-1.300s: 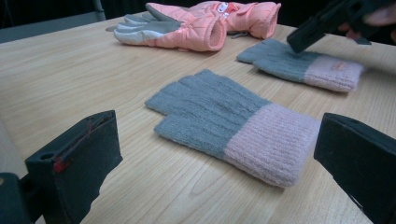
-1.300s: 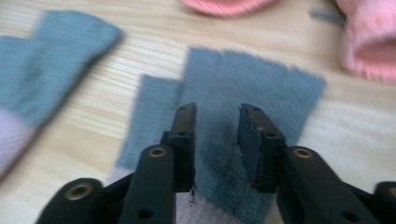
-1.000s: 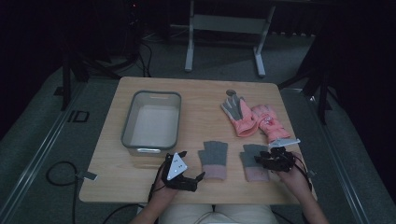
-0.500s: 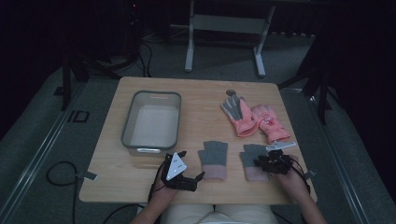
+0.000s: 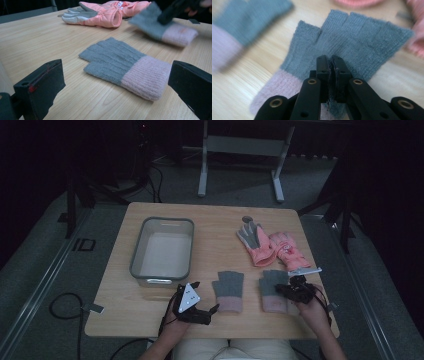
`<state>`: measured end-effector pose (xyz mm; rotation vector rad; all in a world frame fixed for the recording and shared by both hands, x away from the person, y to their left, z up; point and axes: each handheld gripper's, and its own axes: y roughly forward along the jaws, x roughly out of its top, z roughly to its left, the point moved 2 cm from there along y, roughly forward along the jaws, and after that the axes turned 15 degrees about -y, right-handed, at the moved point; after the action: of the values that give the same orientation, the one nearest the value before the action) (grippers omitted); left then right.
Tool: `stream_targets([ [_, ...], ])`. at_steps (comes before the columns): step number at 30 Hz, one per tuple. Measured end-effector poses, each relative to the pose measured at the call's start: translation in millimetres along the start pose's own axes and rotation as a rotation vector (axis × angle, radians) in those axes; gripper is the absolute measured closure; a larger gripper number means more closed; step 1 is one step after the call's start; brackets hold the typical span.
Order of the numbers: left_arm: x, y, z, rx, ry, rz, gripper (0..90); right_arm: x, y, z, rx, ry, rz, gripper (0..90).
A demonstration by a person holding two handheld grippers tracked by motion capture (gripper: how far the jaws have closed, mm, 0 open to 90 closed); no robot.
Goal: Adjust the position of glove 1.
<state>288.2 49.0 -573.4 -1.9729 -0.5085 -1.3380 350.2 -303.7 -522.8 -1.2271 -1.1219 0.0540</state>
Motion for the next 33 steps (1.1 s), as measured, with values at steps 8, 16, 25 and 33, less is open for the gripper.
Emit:
stream_targets([
  [8, 0.0, -0.2, -0.1, 0.000, 0.004, -0.001, 0.0, 56.8, -34.4, 18.4, -0.019, -0.014, -0.122, 85.3],
  [16, 0.0, -0.7, 0.6, -0.007, -0.003, -0.008, 0.0, 86.6, -26.2, 47.7, 0.024, -0.037, -0.154, 85.3],
  [25, -0.1, -0.7, 0.3, -0.013, -0.004, -0.007, 0.0, 100.5, 5.7, 84.1, 0.073, -0.095, -0.116, 85.3],
  [33, -0.2, -1.0, 0.6, -0.017, -0.003, -0.007, 0.0, 89.1, 41.2, 95.1, 0.107, -0.078, -0.058, 85.2],
])
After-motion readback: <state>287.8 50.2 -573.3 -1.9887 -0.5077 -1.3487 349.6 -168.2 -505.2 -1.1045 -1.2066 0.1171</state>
